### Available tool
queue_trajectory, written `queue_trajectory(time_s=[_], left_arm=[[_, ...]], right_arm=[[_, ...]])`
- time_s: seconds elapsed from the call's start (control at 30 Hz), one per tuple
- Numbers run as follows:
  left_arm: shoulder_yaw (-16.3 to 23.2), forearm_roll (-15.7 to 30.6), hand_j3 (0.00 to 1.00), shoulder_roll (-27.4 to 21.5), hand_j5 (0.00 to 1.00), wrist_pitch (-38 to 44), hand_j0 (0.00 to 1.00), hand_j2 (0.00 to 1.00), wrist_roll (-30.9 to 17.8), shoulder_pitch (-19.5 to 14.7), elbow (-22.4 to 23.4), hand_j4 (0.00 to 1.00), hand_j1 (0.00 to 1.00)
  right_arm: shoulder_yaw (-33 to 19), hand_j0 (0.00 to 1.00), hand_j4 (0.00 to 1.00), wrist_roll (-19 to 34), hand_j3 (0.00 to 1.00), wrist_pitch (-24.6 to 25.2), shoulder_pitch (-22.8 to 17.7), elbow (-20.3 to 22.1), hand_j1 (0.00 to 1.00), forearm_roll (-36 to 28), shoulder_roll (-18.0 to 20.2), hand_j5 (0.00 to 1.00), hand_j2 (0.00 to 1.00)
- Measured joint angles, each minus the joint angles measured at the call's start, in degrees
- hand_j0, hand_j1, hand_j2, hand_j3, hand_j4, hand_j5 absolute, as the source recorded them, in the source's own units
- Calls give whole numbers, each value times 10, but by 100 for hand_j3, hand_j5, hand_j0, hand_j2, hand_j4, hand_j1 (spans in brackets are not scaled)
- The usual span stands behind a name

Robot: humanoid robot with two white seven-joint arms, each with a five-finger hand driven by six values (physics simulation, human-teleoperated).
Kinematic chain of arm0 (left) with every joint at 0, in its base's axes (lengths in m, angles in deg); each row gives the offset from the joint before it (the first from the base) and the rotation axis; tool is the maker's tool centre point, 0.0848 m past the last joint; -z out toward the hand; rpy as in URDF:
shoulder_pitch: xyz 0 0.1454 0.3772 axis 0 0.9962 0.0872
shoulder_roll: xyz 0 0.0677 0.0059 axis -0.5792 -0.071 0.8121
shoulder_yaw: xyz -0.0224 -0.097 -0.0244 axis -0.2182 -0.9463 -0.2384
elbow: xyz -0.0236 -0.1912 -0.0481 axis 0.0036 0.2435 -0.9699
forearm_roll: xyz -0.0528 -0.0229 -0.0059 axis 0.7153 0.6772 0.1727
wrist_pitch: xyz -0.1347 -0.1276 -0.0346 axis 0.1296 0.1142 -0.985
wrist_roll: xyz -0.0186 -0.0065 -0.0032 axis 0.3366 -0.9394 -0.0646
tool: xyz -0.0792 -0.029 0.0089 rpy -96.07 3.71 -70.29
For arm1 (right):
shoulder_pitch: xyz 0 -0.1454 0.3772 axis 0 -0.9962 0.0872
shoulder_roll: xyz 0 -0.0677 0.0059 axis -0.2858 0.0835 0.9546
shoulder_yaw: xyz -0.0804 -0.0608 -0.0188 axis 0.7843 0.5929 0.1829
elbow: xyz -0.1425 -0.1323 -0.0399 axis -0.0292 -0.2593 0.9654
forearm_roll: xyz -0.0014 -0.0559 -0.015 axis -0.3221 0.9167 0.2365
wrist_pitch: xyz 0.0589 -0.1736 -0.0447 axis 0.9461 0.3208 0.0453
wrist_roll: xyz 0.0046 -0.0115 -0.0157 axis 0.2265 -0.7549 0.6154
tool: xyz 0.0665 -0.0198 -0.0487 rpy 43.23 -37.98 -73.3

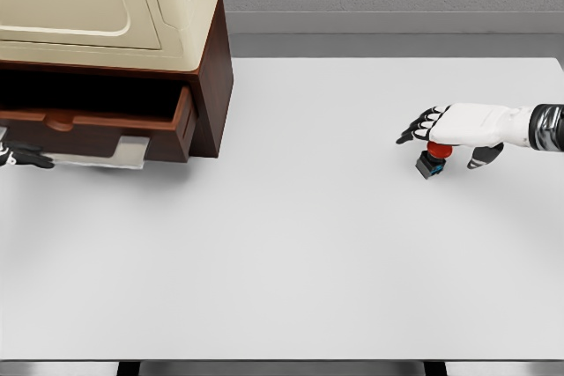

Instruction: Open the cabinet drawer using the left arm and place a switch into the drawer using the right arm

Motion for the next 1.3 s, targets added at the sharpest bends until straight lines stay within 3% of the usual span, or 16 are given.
queue_trajectory(time_s=[0.3,0.43,0.8,1.07,1.3], left_arm=[[17,30,100,-19,100,-1,100,100,0,0,-2,100,100],[19,32,100,-22,100,-3,100,100,-1,-1,-1,100,100],[17,11,100,-26,100,-4,100,100,0,-8,0,100,100],[18,-2,100,-34,100,0,100,100,4,-16,7,100,100],[17,12,100,-36,100,2,100,100,5,-31,17,100,100]], right_arm=[[1,100,100,0,100,0,0,0,100,0,0,100,100],[1,86,86,0,86,0,0,0,86,0,0,86,86],[8,84,84,0,84,0,-2,-2,84,0,-1,84,84],[9,70,70,0,70,0,-3,-3,70,0,-1,70,70],[9,65,65,0,65,0,-3,-3,65,0,-1,65,65]])
